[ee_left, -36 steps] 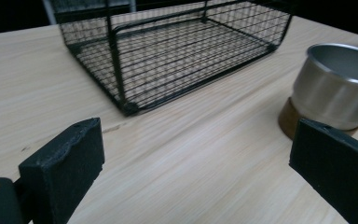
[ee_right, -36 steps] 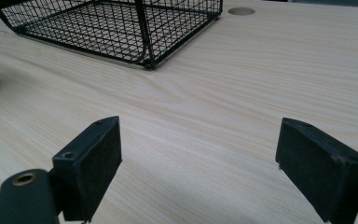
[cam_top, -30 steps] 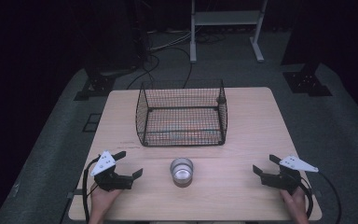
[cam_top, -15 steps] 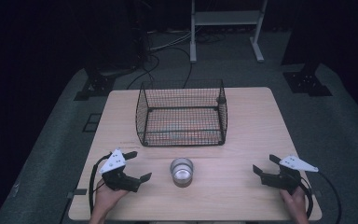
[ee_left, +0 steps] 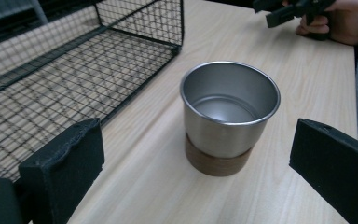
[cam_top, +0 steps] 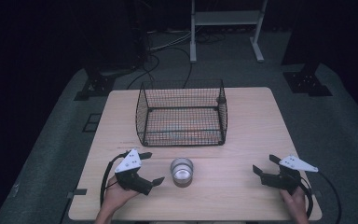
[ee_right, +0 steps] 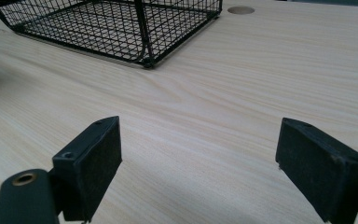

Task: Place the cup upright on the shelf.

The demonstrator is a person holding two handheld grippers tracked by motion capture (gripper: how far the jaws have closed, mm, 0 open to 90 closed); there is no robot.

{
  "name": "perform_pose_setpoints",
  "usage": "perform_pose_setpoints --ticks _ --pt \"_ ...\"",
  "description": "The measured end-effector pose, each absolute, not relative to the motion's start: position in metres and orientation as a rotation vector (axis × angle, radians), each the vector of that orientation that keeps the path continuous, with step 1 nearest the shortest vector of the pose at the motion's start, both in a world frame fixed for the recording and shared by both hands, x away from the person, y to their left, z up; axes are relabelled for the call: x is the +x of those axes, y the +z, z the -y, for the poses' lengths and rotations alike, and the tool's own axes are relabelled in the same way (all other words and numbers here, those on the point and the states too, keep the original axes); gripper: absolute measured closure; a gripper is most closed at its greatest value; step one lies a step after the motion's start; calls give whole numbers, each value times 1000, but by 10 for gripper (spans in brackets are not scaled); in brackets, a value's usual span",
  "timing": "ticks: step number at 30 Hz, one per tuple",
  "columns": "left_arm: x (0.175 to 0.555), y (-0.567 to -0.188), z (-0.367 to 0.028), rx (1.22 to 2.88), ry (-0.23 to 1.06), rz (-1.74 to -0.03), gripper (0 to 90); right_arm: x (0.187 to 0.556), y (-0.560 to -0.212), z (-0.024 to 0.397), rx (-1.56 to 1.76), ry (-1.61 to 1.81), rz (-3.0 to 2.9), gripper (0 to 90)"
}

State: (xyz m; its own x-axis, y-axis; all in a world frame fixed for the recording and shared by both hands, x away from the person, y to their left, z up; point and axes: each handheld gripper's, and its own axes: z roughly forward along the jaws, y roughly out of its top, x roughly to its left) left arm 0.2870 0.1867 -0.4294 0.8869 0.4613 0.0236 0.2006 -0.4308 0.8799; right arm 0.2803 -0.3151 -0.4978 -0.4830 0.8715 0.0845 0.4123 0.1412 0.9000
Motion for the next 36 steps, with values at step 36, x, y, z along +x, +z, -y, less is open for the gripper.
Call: perform_pose_setpoints --ticks 36 --pt "318 -460 -118 2210 143 -386 18 280 -498 315 1225 1308 -1965 136"
